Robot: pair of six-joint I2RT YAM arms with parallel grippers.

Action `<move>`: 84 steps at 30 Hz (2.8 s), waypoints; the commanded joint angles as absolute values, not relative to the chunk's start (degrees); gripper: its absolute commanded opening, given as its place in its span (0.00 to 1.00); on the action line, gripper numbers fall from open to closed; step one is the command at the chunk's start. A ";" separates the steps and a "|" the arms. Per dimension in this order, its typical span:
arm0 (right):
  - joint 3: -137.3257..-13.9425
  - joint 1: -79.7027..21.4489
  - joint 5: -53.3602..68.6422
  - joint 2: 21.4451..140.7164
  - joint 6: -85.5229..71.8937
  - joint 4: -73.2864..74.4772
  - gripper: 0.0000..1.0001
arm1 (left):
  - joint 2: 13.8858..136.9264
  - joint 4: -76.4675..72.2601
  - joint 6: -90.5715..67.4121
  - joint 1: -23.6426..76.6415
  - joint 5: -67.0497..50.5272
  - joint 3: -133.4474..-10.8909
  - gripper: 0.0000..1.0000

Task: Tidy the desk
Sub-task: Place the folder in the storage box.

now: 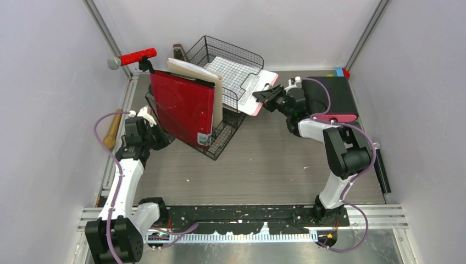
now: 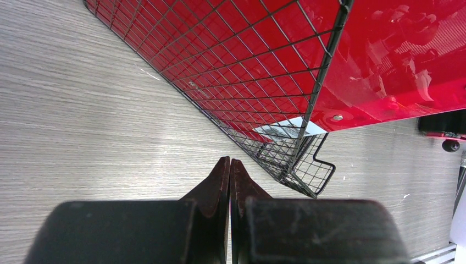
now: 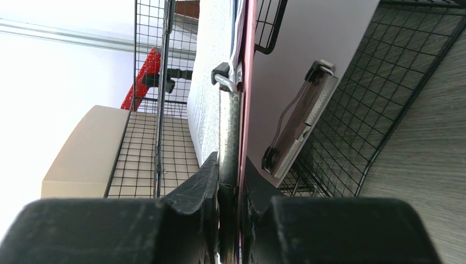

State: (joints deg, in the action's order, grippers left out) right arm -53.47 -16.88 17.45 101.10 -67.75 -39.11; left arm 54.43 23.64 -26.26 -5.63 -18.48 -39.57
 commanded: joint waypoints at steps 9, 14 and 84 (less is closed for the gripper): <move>-61.63 -18.01 19.41 107.49 -66.62 -38.31 0.25 | 52.90 21.36 -24.79 -5.40 -18.63 -40.05 0.00; -63.11 -17.97 20.09 108.38 -65.77 -36.87 0.37 | 52.68 21.44 -24.61 -5.40 -18.54 -40.08 0.00; -69.13 -18.19 23.11 112.59 -64.93 -31.60 0.07 | 51.39 21.01 -24.30 -5.44 -20.00 -40.08 0.00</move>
State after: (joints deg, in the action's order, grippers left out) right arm -67.31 -16.05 22.59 111.39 -67.75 -34.06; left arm 52.58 23.38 -25.04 -5.63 -19.09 -39.57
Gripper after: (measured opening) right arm 0.191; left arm 0.009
